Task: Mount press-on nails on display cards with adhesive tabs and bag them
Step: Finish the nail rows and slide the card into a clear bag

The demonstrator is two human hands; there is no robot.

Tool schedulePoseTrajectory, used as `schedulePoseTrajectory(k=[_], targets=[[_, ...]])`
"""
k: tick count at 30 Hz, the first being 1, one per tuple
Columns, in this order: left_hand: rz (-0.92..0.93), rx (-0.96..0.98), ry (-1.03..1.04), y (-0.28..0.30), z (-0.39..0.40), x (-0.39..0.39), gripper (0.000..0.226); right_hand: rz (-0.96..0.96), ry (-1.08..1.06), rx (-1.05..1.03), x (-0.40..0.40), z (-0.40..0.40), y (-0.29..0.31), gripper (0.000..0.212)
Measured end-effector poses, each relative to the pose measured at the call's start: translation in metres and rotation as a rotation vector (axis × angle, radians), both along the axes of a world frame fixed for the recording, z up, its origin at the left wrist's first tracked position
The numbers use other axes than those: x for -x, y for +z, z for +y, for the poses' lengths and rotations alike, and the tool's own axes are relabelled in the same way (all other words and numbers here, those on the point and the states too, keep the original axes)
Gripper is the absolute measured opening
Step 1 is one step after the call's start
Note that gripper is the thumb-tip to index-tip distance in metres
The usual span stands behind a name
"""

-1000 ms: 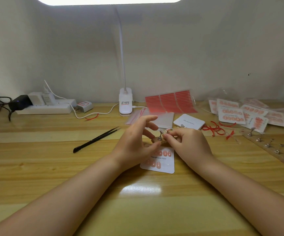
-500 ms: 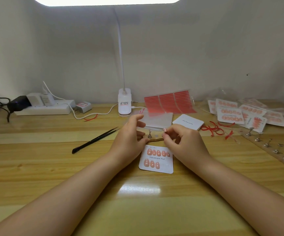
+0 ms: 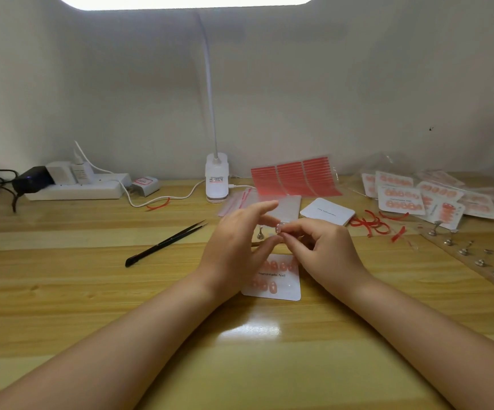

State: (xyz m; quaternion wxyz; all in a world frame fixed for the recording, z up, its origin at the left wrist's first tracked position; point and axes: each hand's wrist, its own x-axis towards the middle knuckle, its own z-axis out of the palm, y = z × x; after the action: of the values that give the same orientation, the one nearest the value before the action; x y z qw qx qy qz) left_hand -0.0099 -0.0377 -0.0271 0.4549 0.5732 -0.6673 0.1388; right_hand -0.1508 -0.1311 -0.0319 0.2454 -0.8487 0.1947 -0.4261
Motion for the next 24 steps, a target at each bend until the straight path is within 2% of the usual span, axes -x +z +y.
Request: schedulePoseTrajectory(k=[13, 24], targets=[[-0.055, 0.051, 0.086, 0.001, 0.0005, 0.0004, 0.045, 0.042, 0.021, 0.103, 0.0002, 0.0003, -0.0002, 0.011], [0.273, -0.045, -0.018, 0.0032, 0.0006, 0.0, 0.056, 0.06, 0.045, 0.094, 0.0007, 0.001, 0.0019, 0.01]])
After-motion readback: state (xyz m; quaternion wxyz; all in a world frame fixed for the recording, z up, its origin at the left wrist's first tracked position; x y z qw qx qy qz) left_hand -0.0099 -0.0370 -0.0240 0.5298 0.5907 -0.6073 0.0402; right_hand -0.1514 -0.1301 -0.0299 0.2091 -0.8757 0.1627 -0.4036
